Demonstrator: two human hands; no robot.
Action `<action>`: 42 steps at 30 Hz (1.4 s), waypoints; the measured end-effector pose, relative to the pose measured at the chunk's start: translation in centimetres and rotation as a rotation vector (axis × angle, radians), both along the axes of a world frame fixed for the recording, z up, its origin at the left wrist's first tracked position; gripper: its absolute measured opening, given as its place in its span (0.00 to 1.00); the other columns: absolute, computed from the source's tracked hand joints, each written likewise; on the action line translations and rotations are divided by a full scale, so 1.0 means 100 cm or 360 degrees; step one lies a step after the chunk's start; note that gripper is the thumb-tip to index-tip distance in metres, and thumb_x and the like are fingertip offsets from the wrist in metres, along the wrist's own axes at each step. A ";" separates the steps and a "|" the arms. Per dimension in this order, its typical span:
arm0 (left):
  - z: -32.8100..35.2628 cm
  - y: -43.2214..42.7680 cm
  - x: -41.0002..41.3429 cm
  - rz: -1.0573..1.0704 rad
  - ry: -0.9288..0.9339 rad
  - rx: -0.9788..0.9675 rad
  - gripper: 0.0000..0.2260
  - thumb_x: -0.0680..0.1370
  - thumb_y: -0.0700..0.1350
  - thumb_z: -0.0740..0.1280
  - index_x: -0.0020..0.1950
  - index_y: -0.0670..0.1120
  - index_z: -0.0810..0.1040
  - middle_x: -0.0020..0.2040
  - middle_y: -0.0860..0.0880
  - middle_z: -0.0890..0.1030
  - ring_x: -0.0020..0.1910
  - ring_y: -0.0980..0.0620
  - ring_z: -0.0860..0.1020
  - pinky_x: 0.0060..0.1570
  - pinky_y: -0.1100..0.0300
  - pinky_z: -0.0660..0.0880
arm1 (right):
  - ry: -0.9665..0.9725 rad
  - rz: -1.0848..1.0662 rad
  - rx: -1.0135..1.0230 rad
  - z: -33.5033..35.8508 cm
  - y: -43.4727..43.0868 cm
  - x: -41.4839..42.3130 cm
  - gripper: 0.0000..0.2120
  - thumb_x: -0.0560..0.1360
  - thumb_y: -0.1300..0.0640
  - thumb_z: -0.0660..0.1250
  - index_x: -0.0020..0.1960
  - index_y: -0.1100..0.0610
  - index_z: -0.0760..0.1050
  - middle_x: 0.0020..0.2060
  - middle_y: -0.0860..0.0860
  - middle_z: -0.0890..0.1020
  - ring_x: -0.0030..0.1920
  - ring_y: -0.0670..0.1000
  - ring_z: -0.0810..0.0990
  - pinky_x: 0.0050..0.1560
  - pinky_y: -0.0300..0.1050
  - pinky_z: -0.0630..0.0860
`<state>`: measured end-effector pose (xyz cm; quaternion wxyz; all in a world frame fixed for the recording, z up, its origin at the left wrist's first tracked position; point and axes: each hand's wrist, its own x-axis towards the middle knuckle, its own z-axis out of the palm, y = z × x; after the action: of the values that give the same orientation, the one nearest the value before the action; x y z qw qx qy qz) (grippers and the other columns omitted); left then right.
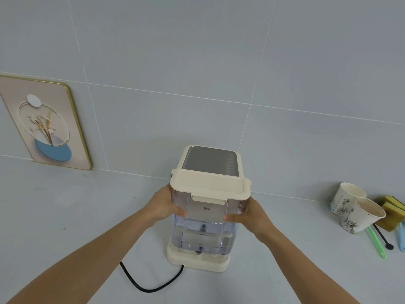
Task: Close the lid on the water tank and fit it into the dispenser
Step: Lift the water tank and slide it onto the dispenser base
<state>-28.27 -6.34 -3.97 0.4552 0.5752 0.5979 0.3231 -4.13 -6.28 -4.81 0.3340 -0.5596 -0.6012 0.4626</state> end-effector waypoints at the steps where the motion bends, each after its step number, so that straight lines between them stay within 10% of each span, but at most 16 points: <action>1: -0.001 0.000 0.000 0.0004 0.0010 -0.0003 0.36 0.61 0.32 0.76 0.67 0.44 0.66 0.62 0.49 0.74 0.64 0.50 0.69 0.62 0.58 0.66 | -0.0001 -0.0006 -0.0007 -0.001 0.000 0.000 0.36 0.60 0.62 0.78 0.64 0.54 0.68 0.61 0.50 0.77 0.62 0.52 0.73 0.59 0.44 0.70; 42: -0.012 -0.002 -0.004 -0.0039 0.0278 0.0008 0.33 0.63 0.37 0.77 0.64 0.43 0.67 0.56 0.47 0.73 0.55 0.49 0.71 0.53 0.59 0.68 | -0.0035 -0.0012 -0.0024 -0.018 -0.002 -0.002 0.37 0.59 0.60 0.78 0.65 0.52 0.67 0.60 0.48 0.76 0.61 0.51 0.73 0.55 0.43 0.69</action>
<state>-28.68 -6.53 -5.17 0.4038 0.6096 0.6274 0.2678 -4.32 -6.48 -6.58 0.3249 -0.5693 -0.5992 0.4597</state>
